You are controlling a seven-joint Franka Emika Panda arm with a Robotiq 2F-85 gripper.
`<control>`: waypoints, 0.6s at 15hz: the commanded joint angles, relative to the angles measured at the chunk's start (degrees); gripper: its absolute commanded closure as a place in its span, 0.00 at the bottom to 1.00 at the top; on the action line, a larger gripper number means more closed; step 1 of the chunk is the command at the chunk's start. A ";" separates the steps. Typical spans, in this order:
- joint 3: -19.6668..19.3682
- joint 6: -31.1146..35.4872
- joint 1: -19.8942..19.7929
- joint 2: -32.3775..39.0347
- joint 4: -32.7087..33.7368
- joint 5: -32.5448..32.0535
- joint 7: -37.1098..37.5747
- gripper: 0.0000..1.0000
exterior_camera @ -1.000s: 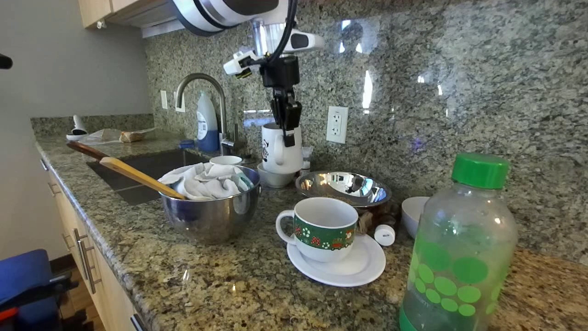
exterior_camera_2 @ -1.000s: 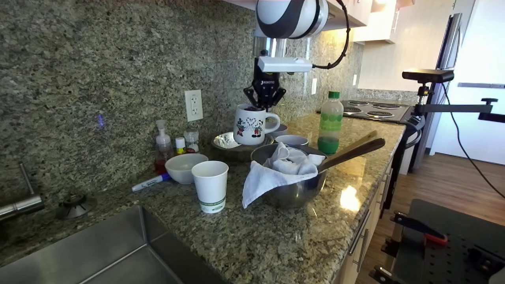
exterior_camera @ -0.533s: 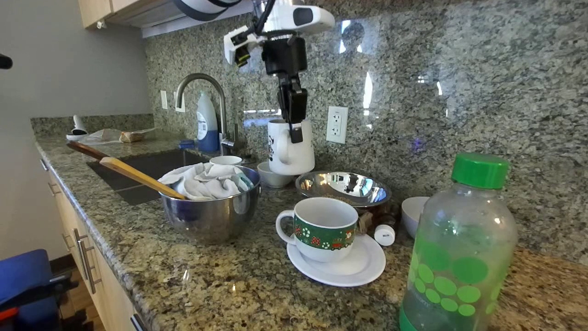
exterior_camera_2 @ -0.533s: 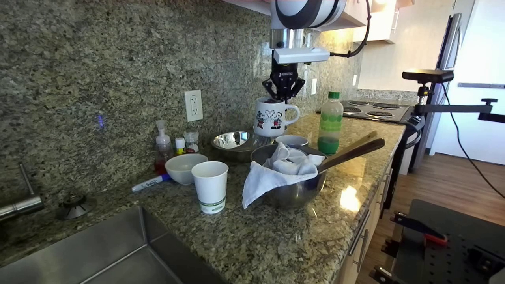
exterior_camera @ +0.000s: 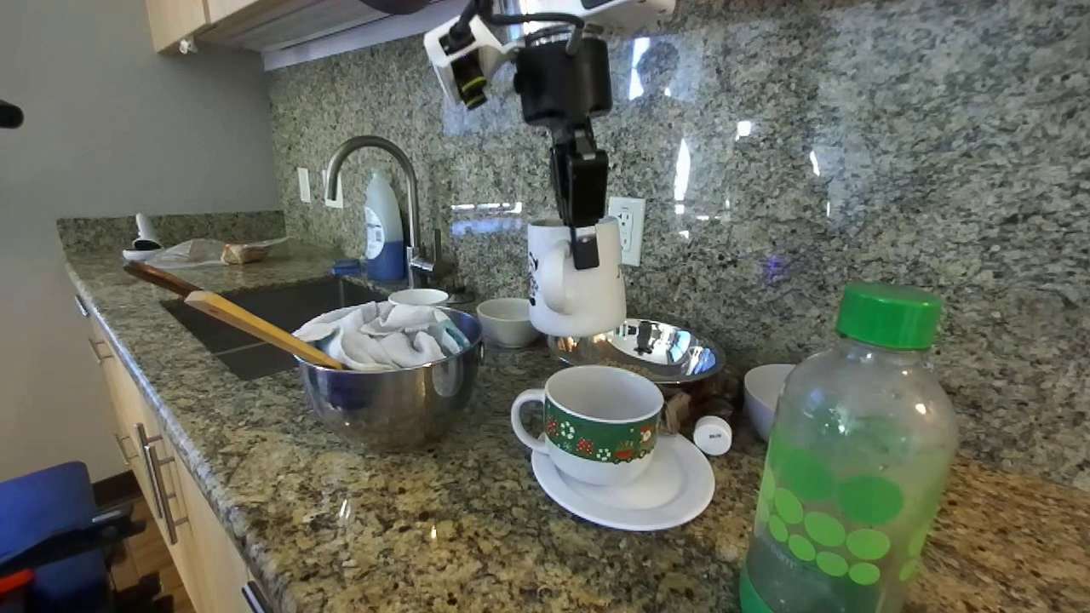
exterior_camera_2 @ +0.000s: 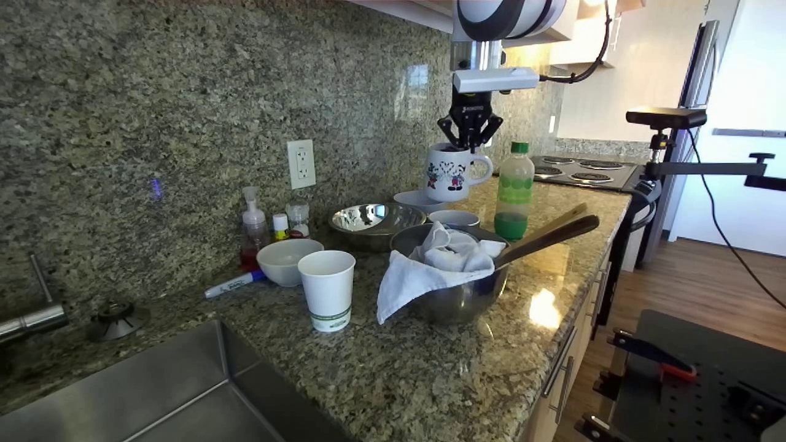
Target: Move the white mug to the front right side of the countertop
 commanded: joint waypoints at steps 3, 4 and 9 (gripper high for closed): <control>-1.44 -1.23 -3.40 -5.28 -3.63 -2.14 2.92 0.94; -1.80 -1.20 -4.09 -5.84 -4.21 -2.26 3.07 0.94; -2.76 -1.22 -7.01 -7.95 -6.16 -3.99 4.93 0.94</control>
